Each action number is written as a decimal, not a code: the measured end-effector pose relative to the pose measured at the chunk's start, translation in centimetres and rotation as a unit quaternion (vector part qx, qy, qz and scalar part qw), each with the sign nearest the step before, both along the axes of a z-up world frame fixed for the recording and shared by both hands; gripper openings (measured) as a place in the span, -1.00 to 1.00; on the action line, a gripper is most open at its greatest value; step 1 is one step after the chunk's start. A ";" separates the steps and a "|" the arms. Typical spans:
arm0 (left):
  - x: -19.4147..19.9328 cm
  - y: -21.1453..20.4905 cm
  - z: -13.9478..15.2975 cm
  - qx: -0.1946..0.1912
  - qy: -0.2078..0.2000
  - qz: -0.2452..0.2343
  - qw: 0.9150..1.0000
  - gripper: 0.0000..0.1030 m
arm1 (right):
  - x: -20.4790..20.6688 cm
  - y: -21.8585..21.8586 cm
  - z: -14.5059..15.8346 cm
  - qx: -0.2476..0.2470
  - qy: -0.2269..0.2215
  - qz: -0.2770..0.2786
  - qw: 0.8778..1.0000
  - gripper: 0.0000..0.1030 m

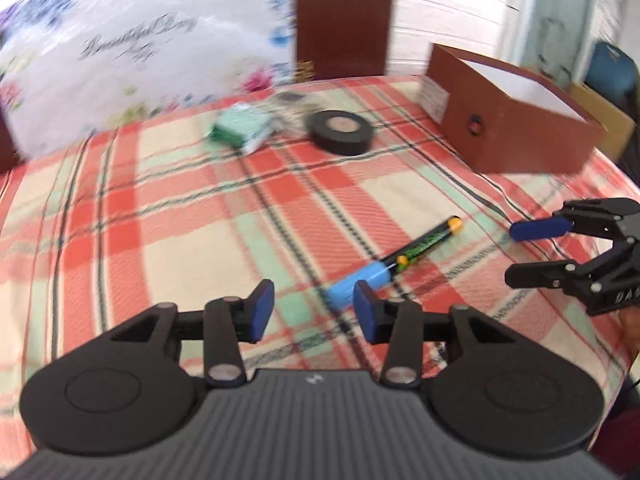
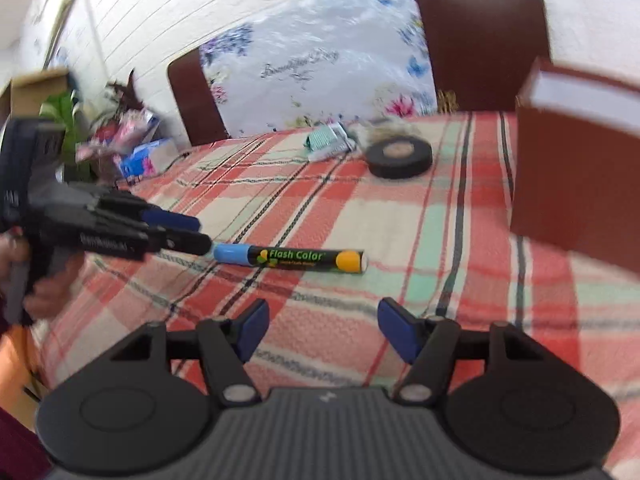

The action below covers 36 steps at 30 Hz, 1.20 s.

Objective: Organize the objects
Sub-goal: 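Carry the marker with the left tool into the brown box and release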

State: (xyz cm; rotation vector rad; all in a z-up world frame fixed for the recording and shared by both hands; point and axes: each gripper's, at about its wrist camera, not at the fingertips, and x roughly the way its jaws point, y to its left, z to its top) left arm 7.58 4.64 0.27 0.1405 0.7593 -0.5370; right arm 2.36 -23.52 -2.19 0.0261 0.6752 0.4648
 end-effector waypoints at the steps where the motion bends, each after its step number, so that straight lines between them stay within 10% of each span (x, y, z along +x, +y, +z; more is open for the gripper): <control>1: 0.3 0.3 -0.1 -0.018 0.022 0.010 1.000 -0.10 | 0.3 0.5 0.3 -0.021 -0.013 0.011 1.000 0.25; 4: 2.1 1.2 -1.0 -0.111 0.131 0.046 0.984 -0.10 | 1.9 2.1 0.4 -0.074 -0.043 0.054 0.995 0.33; 9: 3.7 1.2 -2.9 -0.233 0.260 0.110 0.931 0.22 | 5.3 3.5 -1.3 -0.124 -0.046 0.141 0.981 0.29; 12: 4.4 0.9 -3.1 -0.263 0.276 0.127 0.916 0.33 | 5.5 3.9 -1.9 -0.106 -0.023 0.167 0.980 -0.39; 15: 4.6 0.3 -3.2 -0.259 0.271 0.128 0.918 0.29 | 3.4 4.5 -2.1 -0.100 -0.020 0.162 0.982 -0.65; 19: 4.3 -1.2 -2.8 -0.211 0.239 0.131 0.939 -0.44 | -0.1 5.4 -2.2 -0.072 -0.030 0.144 0.986 -0.63; 26: 6.2 -5.0 4.1 -0.233 0.192 0.053 0.952 -0.47 | -0.7 2.0 2.2 -0.050 -0.094 0.053 0.993 -0.65; 32: 7.7 -15.6 11.2 -0.231 0.124 -0.060 0.963 -0.55 | -0.2 -3.6 6.3 -0.101 -0.202 -0.061 0.972 -0.65; 36: 9.1 -23.1 11.4 -0.188 0.103 -0.101 0.971 -0.55 | 1.6 -8.8 6.2 -0.074 -0.195 -0.136 0.968 -0.65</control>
